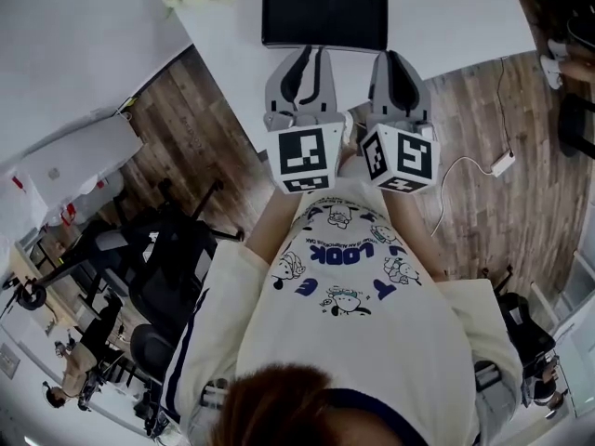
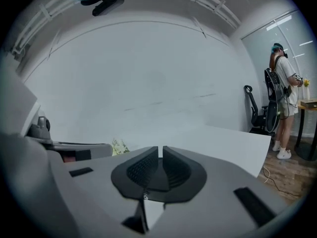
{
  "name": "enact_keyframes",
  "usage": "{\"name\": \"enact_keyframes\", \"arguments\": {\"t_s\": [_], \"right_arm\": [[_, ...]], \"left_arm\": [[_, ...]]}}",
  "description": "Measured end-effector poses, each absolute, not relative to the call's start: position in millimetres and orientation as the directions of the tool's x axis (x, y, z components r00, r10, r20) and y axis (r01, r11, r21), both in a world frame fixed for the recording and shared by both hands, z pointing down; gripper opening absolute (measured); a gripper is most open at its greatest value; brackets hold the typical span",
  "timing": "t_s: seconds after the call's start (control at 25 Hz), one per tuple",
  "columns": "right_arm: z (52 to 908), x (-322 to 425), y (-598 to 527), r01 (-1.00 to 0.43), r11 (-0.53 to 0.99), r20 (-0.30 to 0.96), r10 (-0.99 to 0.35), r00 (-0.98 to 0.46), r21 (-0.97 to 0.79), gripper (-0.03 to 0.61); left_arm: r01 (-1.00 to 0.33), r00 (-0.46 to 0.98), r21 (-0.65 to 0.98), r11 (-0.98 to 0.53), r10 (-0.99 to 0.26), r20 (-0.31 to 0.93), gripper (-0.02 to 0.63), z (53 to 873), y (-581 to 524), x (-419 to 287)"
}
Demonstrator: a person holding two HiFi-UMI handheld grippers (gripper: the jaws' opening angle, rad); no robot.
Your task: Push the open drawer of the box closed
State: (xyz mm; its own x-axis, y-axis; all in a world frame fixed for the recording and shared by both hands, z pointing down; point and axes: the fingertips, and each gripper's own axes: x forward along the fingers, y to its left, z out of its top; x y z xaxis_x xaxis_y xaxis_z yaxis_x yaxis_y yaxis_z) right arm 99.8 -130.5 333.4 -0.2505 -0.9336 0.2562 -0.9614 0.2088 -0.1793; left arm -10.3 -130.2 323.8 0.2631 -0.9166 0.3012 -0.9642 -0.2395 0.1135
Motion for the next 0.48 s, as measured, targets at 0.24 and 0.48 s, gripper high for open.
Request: {"name": "enact_keyframes", "arguments": {"t_s": [0.24,0.48], "right_arm": [[294.3,101.4,-121.5,-0.960,0.243,0.169,-0.949,-0.265,-0.140,0.044],[270.6,92.9,-124.3,-0.956,0.273,0.102,-0.954,-0.283,-0.105,0.044]], "left_arm": [[-0.975,0.220,0.048,-0.215,-0.956,0.194,0.051,277.6,-119.0,-13.0],[-0.976,0.217,0.020,-0.216,-0.967,0.132,0.046,255.0,-113.3,-17.6]]}}
